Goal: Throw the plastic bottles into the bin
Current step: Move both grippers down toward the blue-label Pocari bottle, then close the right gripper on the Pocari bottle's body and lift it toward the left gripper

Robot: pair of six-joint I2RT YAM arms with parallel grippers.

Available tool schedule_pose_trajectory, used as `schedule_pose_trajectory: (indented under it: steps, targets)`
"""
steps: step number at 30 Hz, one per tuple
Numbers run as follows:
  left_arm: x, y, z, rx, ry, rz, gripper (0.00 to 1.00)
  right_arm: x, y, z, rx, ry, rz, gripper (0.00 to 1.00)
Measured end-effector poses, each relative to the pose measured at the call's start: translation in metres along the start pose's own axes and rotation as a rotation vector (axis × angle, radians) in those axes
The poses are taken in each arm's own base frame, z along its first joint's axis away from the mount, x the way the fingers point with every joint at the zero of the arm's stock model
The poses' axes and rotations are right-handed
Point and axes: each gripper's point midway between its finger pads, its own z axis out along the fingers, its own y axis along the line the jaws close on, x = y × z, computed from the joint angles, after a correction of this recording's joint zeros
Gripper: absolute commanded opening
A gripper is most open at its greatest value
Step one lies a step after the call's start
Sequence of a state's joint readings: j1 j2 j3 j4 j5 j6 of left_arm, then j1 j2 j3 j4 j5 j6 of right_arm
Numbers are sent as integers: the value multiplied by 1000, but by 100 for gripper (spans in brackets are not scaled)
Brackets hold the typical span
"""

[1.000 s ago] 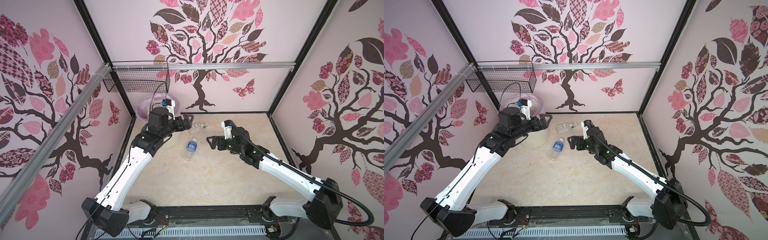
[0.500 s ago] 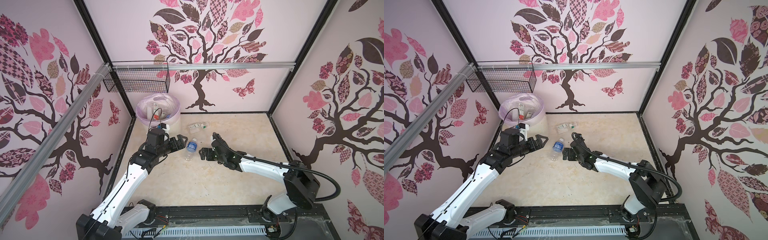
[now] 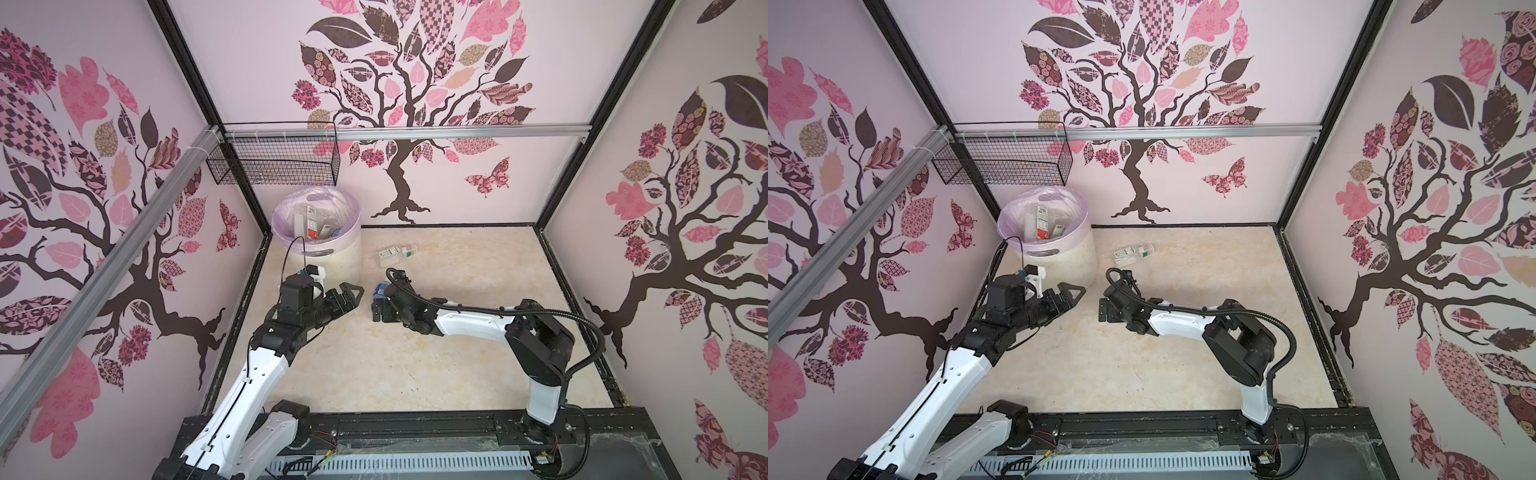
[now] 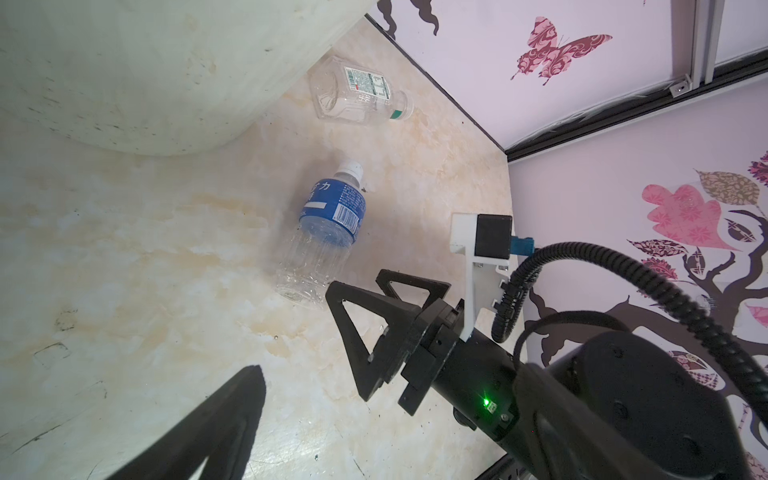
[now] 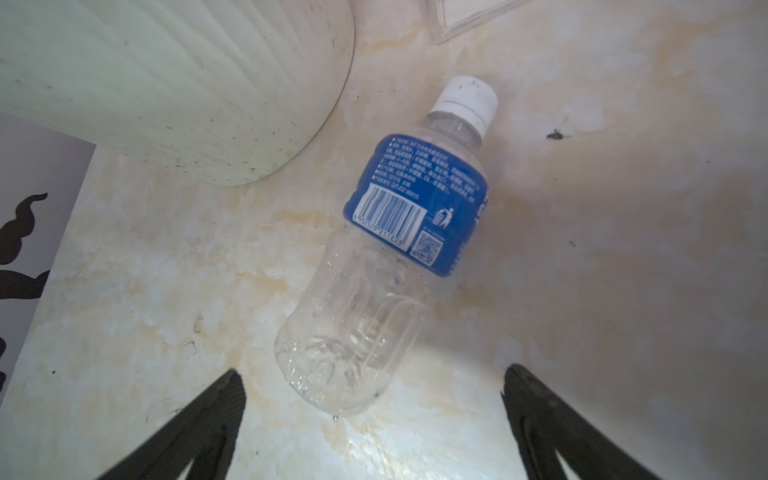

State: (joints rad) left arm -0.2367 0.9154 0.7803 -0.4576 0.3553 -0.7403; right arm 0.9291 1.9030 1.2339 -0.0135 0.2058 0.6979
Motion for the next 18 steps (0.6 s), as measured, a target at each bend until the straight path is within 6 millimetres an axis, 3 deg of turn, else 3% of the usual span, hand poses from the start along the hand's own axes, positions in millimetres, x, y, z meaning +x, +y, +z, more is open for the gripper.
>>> schedule_pose_trajectory:
  steps: [8,18]
  targets:
    - [-12,24,-11,-20,-37,-61,98,12,0,29,42,36,-15,99]
    - [1,33,-7,-26,-4,-63,98,25,-10,40,71,56,-37,86]
